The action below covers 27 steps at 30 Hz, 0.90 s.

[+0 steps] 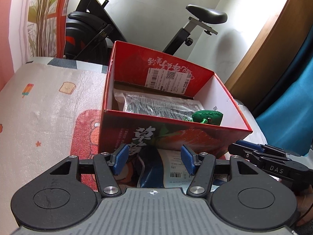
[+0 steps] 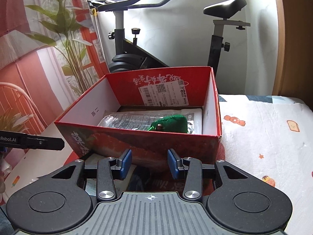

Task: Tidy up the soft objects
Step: 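Lower the left tool to the blue-and-white packet and close on it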

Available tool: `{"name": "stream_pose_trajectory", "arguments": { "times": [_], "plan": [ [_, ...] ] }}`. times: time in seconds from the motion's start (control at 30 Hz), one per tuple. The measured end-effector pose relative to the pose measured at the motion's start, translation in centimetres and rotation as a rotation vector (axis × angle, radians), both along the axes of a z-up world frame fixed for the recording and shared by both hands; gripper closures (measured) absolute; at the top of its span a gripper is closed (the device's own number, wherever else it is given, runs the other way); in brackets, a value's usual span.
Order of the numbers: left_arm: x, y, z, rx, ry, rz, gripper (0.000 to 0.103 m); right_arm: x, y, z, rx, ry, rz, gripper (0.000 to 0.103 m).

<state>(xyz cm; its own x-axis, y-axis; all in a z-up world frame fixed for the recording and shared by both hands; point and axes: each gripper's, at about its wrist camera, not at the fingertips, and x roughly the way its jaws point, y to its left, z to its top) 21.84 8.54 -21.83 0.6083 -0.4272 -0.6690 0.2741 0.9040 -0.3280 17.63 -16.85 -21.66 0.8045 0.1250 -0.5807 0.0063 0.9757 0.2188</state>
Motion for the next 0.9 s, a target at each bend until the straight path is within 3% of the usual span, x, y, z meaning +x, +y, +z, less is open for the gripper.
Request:
{"name": "stream_pose_trajectory", "arguments": {
  "times": [0.43, 0.53, 0.9],
  "plan": [
    [0.1, -0.5, -1.9, 0.039, 0.059, -0.028, 0.044, 0.7, 0.5, -3.1, 0.065, 0.122, 0.048, 0.065],
    [0.4, -0.5, -2.3, 0.037, 0.074, -0.026, 0.050, 0.9, 0.5, -3.6, 0.089, 0.145, 0.068, 0.062],
    [1.0, -1.2, -3.6, 0.068, 0.119, -0.064, 0.057, 2.4, 0.2, -5.0, 0.158, 0.213, 0.109, 0.059]
  ]
}}
